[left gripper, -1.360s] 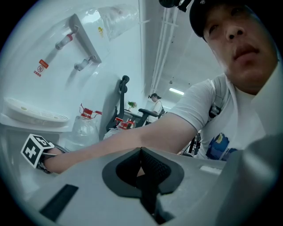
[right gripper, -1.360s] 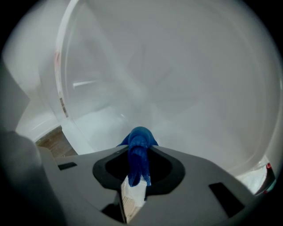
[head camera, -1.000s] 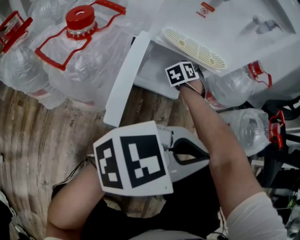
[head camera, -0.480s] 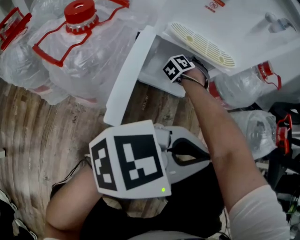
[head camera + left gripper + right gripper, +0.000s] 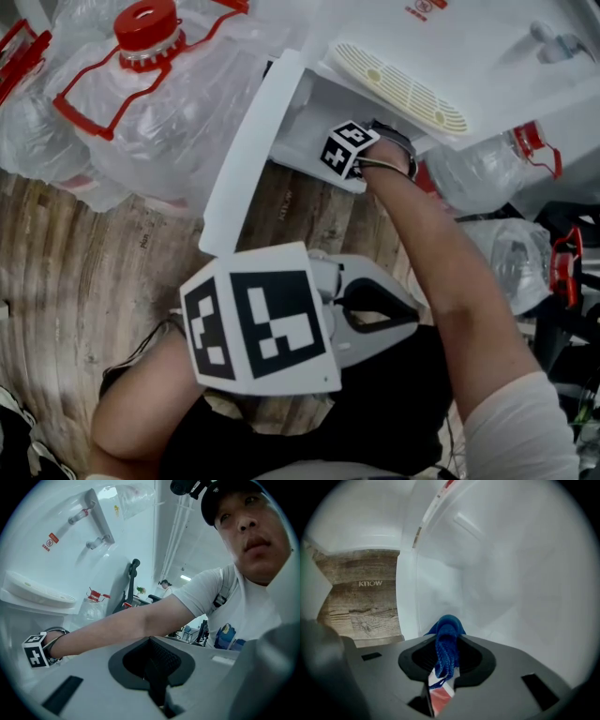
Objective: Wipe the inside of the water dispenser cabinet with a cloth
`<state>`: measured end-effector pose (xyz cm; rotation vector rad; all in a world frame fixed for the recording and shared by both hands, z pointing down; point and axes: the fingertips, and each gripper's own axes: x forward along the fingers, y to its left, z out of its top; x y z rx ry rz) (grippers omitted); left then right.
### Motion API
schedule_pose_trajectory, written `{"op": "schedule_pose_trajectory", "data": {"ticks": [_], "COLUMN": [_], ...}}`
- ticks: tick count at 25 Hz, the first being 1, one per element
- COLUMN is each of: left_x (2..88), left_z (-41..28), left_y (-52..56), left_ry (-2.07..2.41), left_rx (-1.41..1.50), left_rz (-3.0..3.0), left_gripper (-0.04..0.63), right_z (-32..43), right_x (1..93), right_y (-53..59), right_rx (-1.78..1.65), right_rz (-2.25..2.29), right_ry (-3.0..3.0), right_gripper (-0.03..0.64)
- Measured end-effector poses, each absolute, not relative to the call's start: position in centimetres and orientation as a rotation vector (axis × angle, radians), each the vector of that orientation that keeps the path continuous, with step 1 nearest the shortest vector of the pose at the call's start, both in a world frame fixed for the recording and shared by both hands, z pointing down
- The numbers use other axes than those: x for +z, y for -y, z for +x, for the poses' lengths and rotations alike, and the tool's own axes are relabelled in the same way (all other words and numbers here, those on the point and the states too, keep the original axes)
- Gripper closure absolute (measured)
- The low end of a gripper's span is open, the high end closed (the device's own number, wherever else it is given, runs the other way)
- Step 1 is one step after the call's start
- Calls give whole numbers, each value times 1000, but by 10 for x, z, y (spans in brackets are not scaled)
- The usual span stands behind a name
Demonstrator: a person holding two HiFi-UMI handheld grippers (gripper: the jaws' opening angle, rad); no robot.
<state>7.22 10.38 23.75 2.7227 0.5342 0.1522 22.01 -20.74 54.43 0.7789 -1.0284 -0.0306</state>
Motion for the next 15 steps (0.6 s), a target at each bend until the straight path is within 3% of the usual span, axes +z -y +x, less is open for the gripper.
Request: {"op": "schedule_pose_trajectory", "data": {"ticks": [15], "left_x": [237], "left_z": [80], "left_y": [-104], "left_ry": [-519], "left_rx": [172], "left_rz": [2734], "left_gripper": [592], "right_z": [216], "right_x": [544], "right_y": [218], "right_rx": [-44], "right_rz": [710], "right_ry": [1043], "right_gripper": [534]}}
